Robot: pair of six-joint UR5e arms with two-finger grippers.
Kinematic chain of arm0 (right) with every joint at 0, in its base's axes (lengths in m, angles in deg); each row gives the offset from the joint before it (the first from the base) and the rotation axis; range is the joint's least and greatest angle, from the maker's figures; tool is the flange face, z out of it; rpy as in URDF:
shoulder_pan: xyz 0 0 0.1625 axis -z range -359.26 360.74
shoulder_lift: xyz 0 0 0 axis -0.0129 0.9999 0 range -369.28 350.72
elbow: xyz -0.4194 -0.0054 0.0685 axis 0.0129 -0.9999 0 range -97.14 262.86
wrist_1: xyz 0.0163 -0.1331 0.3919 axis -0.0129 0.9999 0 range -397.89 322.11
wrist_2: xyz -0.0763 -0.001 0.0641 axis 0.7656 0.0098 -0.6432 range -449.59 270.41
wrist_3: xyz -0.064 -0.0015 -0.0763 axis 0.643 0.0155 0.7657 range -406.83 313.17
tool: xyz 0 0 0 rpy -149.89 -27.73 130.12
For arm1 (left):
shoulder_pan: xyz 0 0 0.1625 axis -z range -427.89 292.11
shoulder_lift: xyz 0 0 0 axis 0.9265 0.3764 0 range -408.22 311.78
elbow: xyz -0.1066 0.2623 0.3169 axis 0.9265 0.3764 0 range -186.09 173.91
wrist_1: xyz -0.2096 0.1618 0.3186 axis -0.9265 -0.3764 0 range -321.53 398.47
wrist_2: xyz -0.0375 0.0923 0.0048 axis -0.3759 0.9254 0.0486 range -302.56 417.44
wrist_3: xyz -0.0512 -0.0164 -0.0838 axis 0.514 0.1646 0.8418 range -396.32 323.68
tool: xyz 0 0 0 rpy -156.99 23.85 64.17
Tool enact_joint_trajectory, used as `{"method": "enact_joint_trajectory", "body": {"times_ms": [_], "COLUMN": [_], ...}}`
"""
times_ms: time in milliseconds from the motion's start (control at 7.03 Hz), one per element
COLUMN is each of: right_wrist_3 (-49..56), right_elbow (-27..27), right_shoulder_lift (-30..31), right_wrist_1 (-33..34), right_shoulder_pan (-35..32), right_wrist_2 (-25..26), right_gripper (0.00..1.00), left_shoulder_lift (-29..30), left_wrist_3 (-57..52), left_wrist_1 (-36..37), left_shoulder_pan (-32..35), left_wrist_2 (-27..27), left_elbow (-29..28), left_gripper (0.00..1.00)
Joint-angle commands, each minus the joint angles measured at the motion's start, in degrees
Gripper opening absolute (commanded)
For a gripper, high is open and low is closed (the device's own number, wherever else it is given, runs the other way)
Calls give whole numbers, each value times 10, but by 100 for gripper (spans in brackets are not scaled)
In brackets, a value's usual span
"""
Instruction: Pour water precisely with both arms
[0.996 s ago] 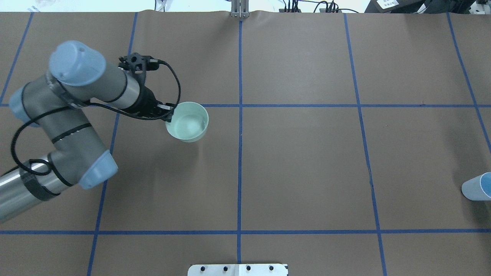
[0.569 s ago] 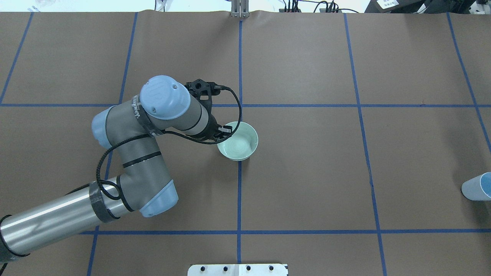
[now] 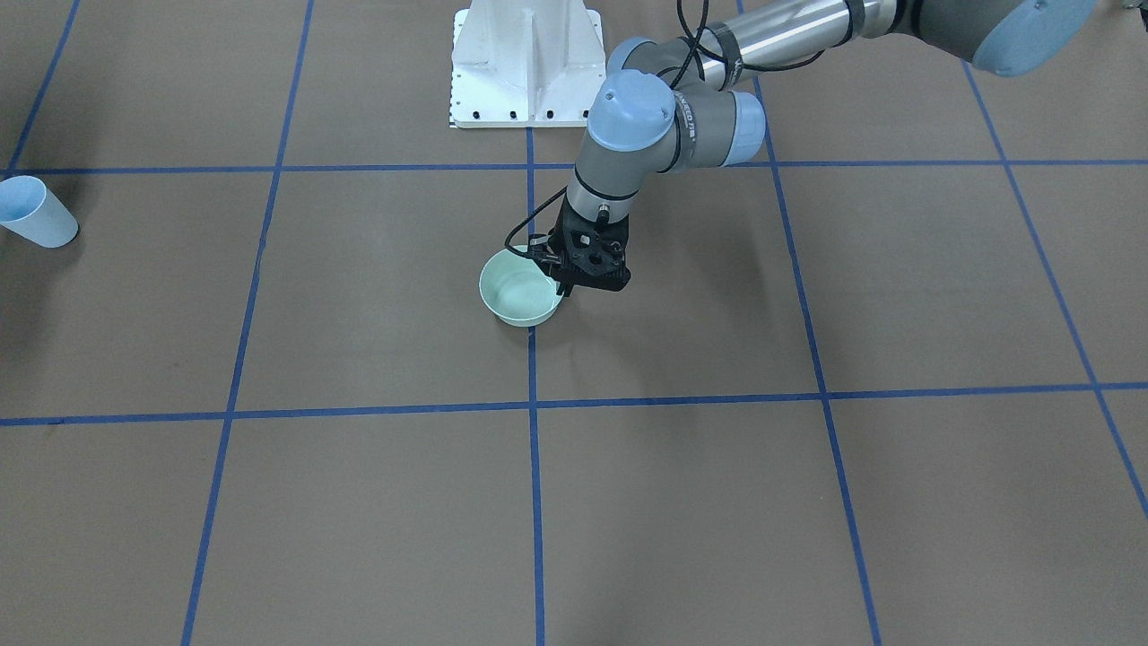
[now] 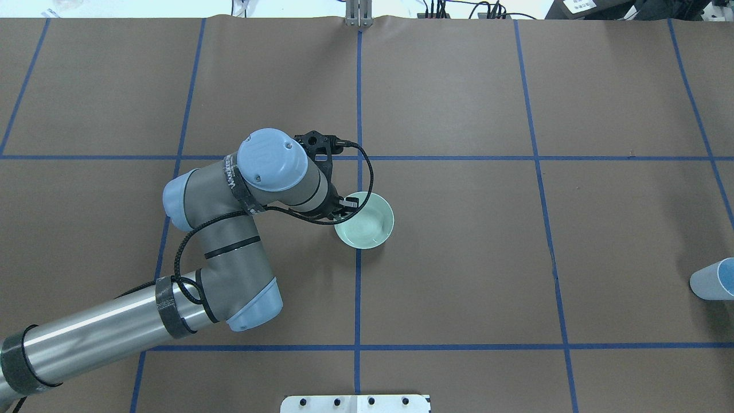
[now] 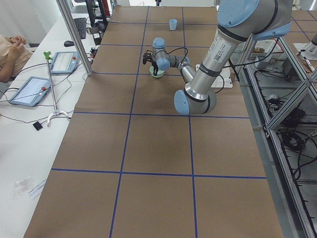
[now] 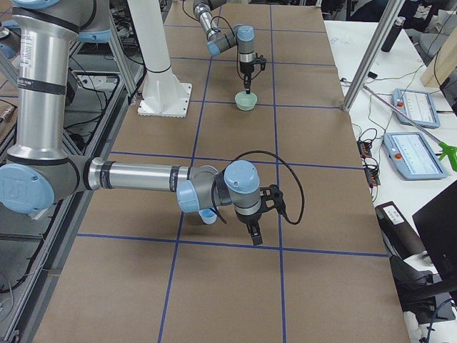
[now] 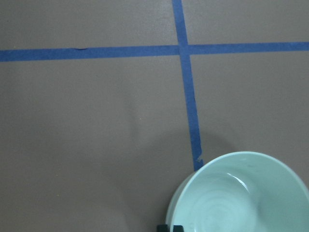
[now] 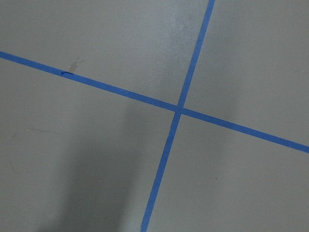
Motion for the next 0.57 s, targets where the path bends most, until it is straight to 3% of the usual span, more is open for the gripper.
{"method": "enact_joint_trajectory", "body": {"times_ms": [0, 142, 285, 427], "right_wrist_3": [0, -6, -58, -90], "right_elbow": [3, 6, 14, 33], "right_shoulder_lift": [0, -1, -2, -1], "right_wrist_1": [0, 1, -2, -1], "right_shoulder_pan": [0, 0, 0, 1], "right_wrist_2": [0, -3, -6, -8], "right_gripper": [100, 100, 100, 100], "left_shoulder_lift": [1, -3, -12, -58], "left_wrist_3": [-1, -10, -60, -116], "left_wrist_1": [0, 28, 102, 156], "left_shoulder_pan": [3, 22, 54, 72], "left_wrist_2": [17, 7, -34, -40], "left_elbow": [14, 54, 101, 177], "left_gripper": [100, 100, 100, 100]}}
